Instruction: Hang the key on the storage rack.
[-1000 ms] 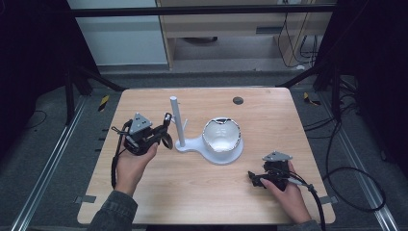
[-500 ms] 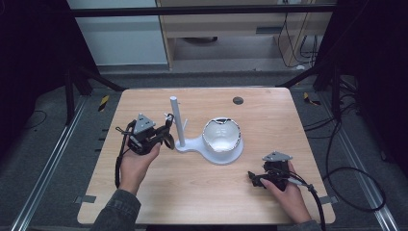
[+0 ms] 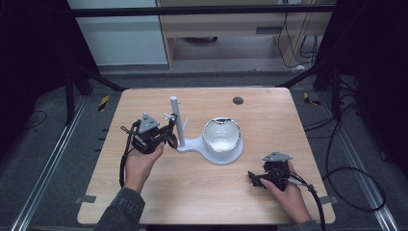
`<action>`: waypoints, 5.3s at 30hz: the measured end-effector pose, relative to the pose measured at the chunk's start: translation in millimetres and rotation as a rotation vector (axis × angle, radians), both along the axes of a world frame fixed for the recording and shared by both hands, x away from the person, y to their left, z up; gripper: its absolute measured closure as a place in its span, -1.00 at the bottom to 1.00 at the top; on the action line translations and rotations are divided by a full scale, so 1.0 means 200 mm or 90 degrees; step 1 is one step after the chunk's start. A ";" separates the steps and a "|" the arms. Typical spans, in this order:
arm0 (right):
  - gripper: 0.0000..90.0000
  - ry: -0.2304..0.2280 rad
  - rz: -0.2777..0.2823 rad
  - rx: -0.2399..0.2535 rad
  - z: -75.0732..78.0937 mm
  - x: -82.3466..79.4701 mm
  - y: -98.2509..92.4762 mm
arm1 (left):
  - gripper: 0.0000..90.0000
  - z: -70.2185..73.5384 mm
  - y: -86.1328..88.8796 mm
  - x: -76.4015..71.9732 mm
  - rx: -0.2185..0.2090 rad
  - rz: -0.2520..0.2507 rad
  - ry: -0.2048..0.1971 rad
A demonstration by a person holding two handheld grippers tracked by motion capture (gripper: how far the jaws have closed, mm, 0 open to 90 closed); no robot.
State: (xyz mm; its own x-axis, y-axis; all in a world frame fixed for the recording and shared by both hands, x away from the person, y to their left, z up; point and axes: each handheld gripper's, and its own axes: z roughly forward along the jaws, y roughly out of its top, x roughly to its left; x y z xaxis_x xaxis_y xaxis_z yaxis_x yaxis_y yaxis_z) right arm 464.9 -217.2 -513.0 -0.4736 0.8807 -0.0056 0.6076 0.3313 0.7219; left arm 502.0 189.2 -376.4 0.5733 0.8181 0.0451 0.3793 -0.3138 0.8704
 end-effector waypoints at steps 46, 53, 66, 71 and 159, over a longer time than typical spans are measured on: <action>-0.99 0.000 0.004 0.001 0.00 0.00 0.00 | 0.78 -0.07 -0.05 0.05 -0.020 0.022 -0.011; -0.99 0.000 0.004 0.001 0.00 0.00 0.00 | 0.75 -0.07 -0.06 0.05 -0.031 0.024 -0.010; -0.99 0.000 0.004 0.001 0.00 0.00 0.00 | 0.58 -0.05 -0.06 0.02 -0.024 0.020 -0.025; -0.99 0.000 0.004 0.002 0.00 0.00 0.00 | 0.54 -0.04 -0.05 0.01 -0.027 0.029 -0.026; -0.99 0.000 0.000 0.000 0.00 -0.01 0.00 | -0.90 -0.46 0.53 -0.20 0.109 0.077 0.115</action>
